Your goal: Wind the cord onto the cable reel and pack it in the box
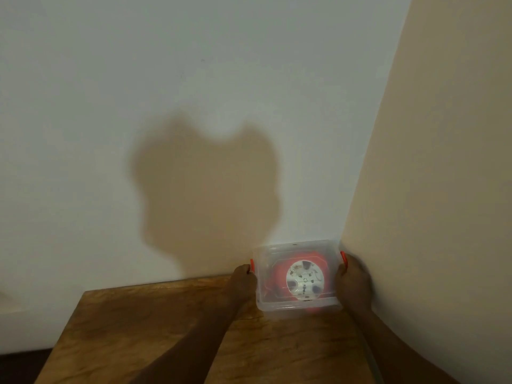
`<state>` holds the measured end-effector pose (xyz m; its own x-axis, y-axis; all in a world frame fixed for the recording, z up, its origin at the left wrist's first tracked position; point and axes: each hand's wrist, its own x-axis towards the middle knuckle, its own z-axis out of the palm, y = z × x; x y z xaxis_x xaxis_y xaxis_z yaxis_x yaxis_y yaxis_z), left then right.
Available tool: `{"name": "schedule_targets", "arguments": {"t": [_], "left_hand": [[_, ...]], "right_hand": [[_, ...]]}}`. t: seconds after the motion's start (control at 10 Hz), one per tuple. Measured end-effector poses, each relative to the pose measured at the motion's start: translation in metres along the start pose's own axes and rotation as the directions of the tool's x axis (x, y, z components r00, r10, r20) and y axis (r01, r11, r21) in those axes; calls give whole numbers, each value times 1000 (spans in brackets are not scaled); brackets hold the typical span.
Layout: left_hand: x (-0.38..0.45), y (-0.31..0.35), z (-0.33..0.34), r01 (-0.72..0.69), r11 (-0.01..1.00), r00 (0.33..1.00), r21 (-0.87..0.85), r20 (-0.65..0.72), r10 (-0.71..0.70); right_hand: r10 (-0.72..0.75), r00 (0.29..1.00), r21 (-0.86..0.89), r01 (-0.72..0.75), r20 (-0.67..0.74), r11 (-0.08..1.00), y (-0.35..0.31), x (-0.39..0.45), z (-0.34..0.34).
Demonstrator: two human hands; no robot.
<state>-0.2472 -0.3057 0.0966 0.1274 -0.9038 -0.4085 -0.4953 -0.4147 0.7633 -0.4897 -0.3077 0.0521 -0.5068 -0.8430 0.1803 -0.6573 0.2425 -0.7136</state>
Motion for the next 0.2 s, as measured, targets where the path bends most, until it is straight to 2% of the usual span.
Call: {"name": "schedule_targets", "arguments": {"t": [0.1, 0.2], "left_hand": [[-18, 13, -8, 2, 996, 1000, 93, -8, -1], [-31, 13, -15, -81, 989, 995, 125, -45, 87]], "right_hand": [[-80, 996, -50, 79, -25, 996, -7, -7, -3], [-225, 974, -153, 222, -4, 963, -2, -12, 6]]}}
